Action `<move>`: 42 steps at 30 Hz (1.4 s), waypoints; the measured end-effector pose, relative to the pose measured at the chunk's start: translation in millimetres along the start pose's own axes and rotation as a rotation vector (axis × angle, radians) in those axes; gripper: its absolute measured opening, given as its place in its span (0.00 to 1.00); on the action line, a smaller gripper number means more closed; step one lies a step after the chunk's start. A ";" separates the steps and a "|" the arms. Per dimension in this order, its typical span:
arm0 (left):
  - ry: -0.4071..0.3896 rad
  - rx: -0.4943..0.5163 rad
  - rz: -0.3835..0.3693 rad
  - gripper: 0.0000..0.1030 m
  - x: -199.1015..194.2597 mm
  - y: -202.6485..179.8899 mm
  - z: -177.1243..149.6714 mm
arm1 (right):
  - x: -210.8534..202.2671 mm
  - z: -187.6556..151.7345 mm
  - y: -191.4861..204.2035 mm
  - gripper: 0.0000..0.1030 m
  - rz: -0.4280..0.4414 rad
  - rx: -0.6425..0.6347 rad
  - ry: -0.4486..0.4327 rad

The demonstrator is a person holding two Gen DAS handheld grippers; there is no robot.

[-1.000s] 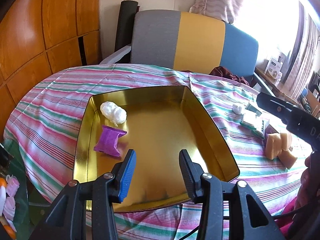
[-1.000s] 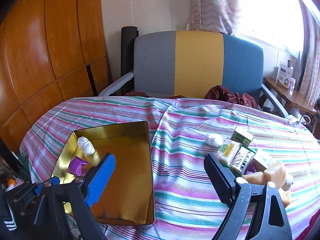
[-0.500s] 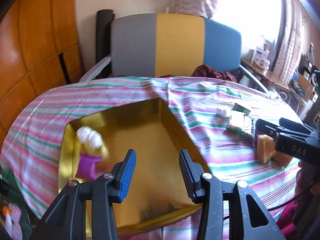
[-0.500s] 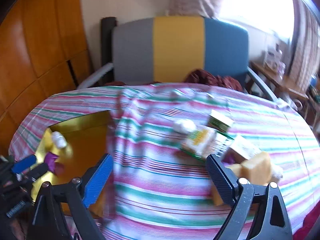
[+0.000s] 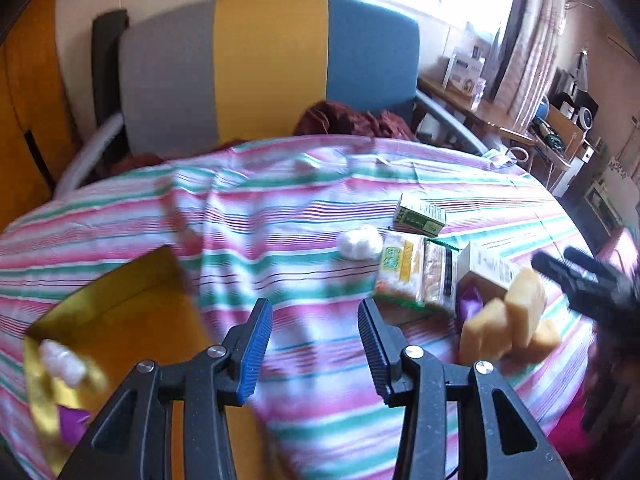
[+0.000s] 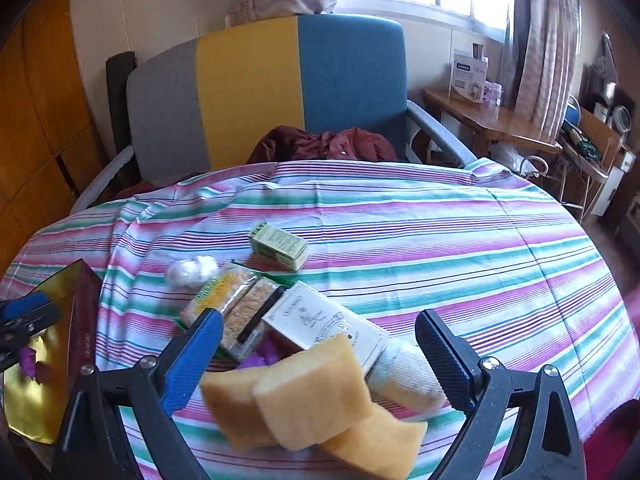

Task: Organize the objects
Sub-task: 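Reach both tools back to the pile of items, then grasp a second white wrapped bundle with the left gripper while the right gripper grasps a yellow sponge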

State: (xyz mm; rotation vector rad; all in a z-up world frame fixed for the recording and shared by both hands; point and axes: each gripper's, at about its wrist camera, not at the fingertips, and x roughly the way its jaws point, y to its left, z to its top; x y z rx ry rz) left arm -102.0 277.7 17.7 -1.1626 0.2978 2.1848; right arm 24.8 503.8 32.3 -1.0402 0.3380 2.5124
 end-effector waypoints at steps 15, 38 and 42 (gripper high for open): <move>0.159 -0.112 -0.152 0.55 144.0 -33.7 64.7 | 13.1 -1.2 -43.2 0.95 0.071 0.200 0.037; 0.089 -0.078 -0.083 0.36 93.5 -27.0 -12.3 | 47.4 -12.9 -91.2 0.95 0.224 0.465 0.180; 0.041 -0.045 -0.085 0.36 60.0 -32.0 -27.4 | 55.2 -15.4 -77.5 0.95 0.290 0.437 0.220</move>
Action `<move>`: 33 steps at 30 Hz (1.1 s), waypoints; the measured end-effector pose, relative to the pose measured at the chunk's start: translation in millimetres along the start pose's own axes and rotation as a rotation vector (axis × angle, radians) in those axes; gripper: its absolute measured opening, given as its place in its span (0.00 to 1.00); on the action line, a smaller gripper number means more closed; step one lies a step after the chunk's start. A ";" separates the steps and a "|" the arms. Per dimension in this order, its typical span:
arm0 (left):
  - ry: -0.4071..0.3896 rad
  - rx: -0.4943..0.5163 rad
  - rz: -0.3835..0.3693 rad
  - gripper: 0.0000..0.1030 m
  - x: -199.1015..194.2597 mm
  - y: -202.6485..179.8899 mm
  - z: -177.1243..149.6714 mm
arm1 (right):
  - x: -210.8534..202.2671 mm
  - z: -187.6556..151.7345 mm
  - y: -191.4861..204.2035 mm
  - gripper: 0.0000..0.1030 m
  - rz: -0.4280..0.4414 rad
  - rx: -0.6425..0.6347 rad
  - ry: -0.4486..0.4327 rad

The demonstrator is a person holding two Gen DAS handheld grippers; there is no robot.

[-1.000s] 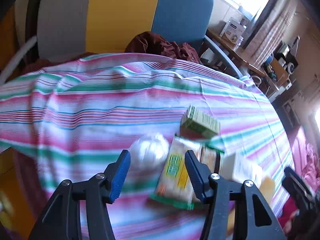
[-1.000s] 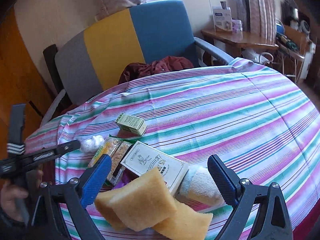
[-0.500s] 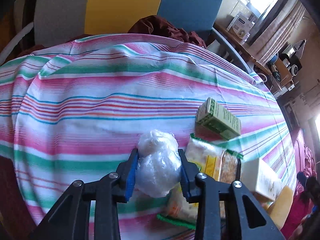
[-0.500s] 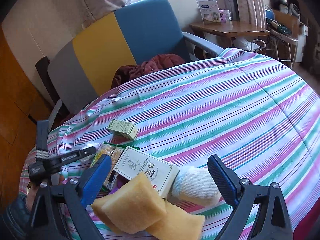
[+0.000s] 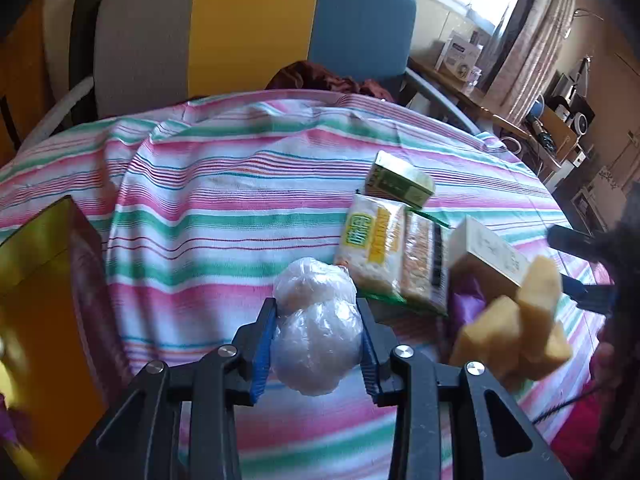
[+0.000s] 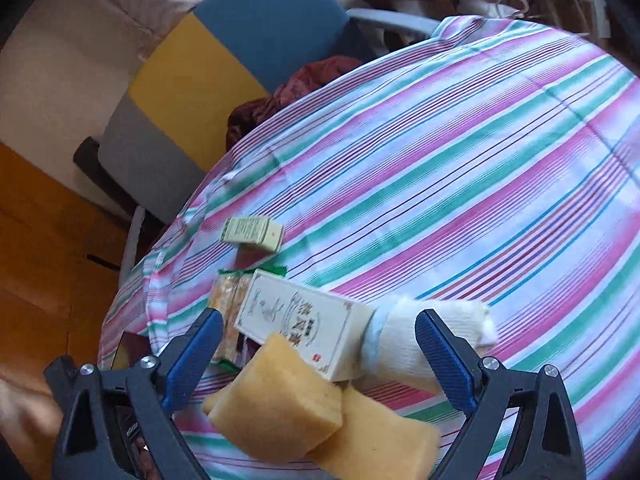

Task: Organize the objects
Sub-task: 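Grasp a second white wrapped bundle with the left gripper while the right gripper grasps a yellow sponge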

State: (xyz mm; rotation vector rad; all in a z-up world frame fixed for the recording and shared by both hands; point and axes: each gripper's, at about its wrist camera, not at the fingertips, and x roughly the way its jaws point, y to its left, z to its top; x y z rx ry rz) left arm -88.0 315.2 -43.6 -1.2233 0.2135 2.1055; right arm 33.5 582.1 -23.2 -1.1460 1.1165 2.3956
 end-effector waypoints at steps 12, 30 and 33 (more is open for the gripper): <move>-0.088 0.032 0.005 0.36 -79.4 1.9 -44.9 | 36.6 -51.9 82.0 0.97 0.293 -0.305 0.295; -0.116 -0.084 0.074 0.36 -128.9 49.8 -97.5 | 25.8 -63.7 98.6 0.92 0.250 -0.431 0.214; -0.123 -0.108 0.086 0.36 -134.0 58.5 -102.0 | 32.9 -84.3 115.6 0.90 0.212 -0.514 0.213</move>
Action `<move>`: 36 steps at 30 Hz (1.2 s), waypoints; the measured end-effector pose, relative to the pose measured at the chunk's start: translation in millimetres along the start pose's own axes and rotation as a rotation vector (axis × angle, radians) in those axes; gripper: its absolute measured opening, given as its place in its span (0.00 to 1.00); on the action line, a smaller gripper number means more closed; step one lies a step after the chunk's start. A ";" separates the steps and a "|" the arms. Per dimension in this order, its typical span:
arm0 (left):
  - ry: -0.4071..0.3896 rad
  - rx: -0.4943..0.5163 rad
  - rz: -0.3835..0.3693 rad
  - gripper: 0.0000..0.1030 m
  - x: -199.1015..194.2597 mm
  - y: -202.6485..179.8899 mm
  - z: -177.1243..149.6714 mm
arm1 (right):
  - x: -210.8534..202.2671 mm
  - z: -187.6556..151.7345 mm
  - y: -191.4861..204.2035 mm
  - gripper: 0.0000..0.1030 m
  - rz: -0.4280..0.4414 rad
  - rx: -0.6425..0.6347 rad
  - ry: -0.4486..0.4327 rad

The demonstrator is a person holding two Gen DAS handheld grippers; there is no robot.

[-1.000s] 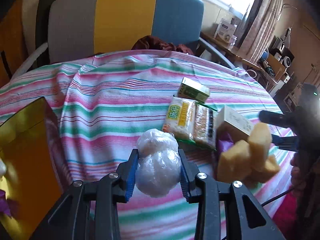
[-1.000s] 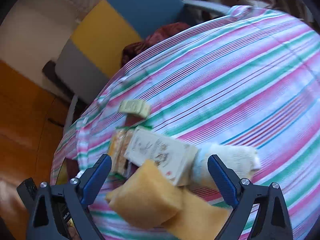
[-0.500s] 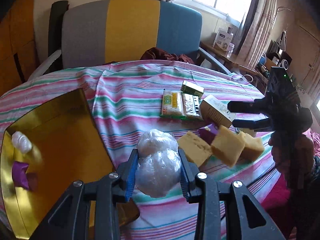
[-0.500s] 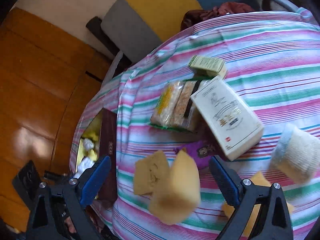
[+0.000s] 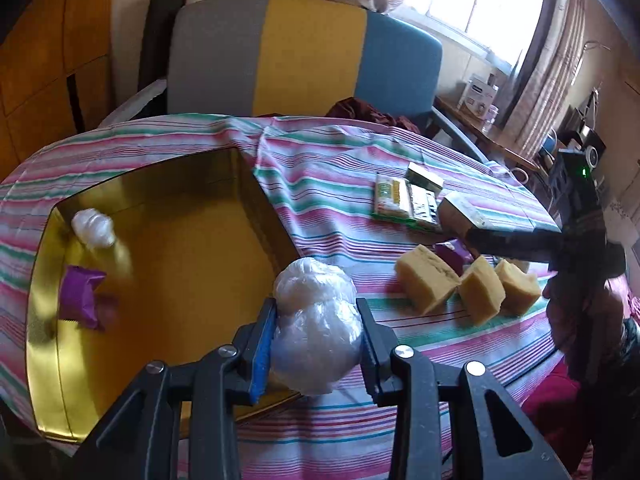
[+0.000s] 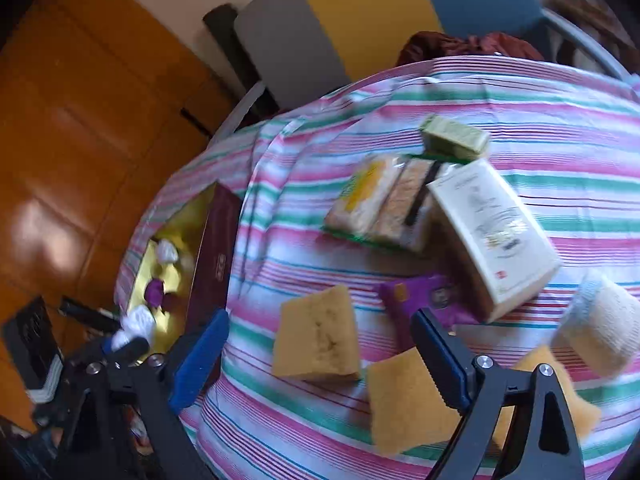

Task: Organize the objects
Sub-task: 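Grasp a second white wrapped bundle with the left gripper while the right gripper grasps a yellow sponge, then lower the bundle into the tray and open the left gripper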

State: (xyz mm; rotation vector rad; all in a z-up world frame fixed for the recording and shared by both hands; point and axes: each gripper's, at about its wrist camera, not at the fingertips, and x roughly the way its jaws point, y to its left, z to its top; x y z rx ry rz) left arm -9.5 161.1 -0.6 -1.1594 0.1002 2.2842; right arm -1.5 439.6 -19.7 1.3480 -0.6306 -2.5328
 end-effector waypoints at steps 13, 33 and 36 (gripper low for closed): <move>-0.036 -0.071 0.049 0.36 -27.0 44.1 -12.3 | 60.9 -24.2 27.4 0.57 -0.239 -0.195 0.132; -0.027 -0.295 0.252 0.35 -57.9 167.1 -51.0 | 67.3 -30.7 27.4 0.60 -0.226 -0.264 0.152; 0.001 -0.284 0.265 0.36 -43.7 165.7 -50.4 | 68.3 -31.4 29.3 0.60 -0.234 -0.278 0.151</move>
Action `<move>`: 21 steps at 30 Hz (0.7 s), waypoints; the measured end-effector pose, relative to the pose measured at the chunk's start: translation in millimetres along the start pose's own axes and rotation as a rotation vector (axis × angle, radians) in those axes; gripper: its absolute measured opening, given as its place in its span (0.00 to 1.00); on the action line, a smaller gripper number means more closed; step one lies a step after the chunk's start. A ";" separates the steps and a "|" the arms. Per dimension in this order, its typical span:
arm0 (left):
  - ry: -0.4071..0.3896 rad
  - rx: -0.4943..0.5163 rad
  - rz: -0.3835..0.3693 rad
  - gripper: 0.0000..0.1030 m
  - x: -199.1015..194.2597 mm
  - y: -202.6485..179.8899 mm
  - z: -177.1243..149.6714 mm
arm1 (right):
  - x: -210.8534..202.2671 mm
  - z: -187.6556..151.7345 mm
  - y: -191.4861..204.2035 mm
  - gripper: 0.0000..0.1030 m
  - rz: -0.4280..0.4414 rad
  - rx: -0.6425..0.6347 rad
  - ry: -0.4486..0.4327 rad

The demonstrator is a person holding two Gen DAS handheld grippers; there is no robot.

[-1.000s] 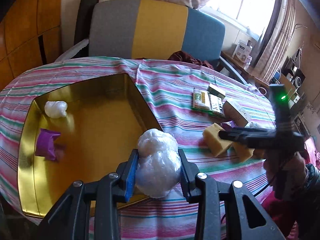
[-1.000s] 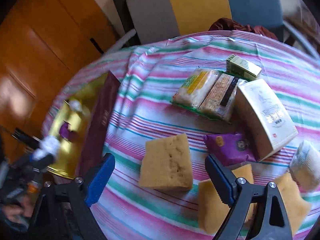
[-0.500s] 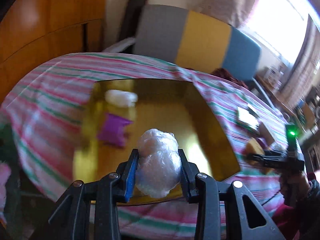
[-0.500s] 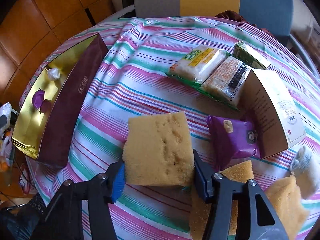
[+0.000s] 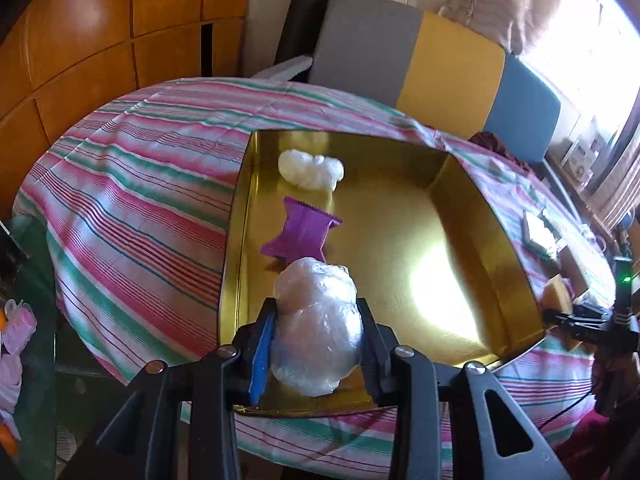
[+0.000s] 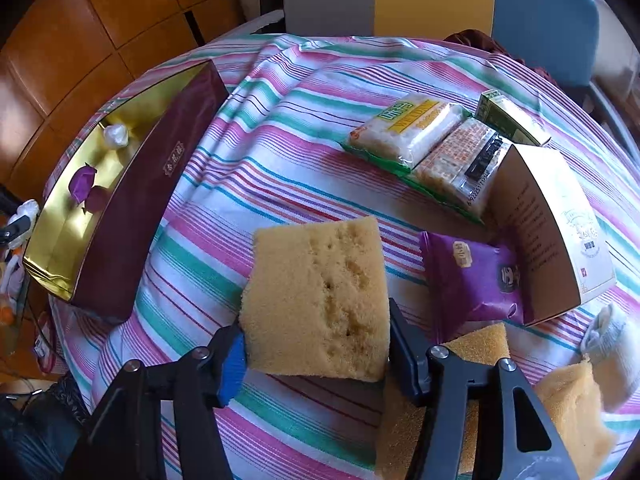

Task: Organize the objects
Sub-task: 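Lower the bundle into the tray and open the left gripper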

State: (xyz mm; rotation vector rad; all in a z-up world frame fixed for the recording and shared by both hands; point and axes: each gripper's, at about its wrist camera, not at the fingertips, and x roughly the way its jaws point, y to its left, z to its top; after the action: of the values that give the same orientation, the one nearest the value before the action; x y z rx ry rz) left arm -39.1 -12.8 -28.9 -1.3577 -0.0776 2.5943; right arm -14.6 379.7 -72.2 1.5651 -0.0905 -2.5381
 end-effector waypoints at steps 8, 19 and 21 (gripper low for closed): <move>0.040 -0.013 0.046 0.38 15.0 3.9 -3.4 | -0.3 -1.2 2.2 0.61 -0.015 -0.033 -0.001; 0.034 0.049 0.088 0.41 16.5 -1.5 -6.1 | 0.1 -2.0 5.5 0.63 -0.026 -0.050 -0.004; 0.033 0.062 0.096 0.44 16.3 -2.7 -5.9 | 0.3 -2.2 6.4 0.63 -0.030 -0.051 -0.005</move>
State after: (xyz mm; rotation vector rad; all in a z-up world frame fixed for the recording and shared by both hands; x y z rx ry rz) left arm -42.9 -6.9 -45.0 -1.4154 0.0745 2.6272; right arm -12.0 373.5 -72.6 1.5528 -0.0028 -2.5461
